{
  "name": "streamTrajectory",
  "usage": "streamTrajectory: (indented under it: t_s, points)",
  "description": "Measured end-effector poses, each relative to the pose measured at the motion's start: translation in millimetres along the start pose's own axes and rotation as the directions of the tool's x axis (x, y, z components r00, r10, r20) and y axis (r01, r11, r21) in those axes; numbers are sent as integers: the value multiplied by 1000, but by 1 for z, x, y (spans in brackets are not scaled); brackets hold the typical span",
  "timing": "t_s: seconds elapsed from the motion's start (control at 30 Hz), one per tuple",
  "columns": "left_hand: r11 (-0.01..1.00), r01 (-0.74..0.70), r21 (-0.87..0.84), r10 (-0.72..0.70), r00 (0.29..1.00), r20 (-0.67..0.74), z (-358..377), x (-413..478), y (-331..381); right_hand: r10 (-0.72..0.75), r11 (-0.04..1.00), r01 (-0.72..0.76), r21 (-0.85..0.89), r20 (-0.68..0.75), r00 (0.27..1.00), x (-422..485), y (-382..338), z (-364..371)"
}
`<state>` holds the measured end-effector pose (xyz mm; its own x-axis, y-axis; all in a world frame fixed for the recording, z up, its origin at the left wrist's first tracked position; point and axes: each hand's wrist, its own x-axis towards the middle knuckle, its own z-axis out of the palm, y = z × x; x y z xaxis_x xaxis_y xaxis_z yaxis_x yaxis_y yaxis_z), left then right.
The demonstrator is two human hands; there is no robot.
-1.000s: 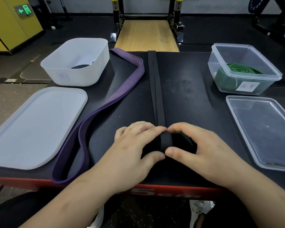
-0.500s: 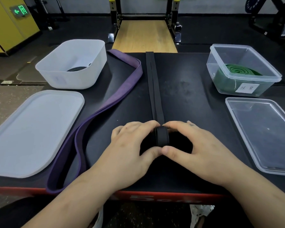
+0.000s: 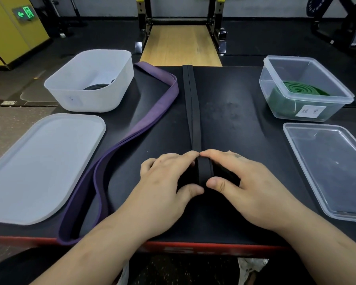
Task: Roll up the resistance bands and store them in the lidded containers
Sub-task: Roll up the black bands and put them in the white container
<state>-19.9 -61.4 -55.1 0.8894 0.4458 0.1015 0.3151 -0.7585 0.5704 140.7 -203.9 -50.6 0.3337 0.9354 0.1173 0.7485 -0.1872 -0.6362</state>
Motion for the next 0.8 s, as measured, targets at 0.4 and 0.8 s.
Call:
streamTrajectory:
  t_s: [0.4,0.8]
  points:
    - [997,-64,41,63,997,43,5,-25,1,28,1000,-27,-10,51,998,-18,-1,0]
    - [998,34,-59,-31,998,46,2,-21,4,46,999,-47,15,28,999,-10,-5,3]
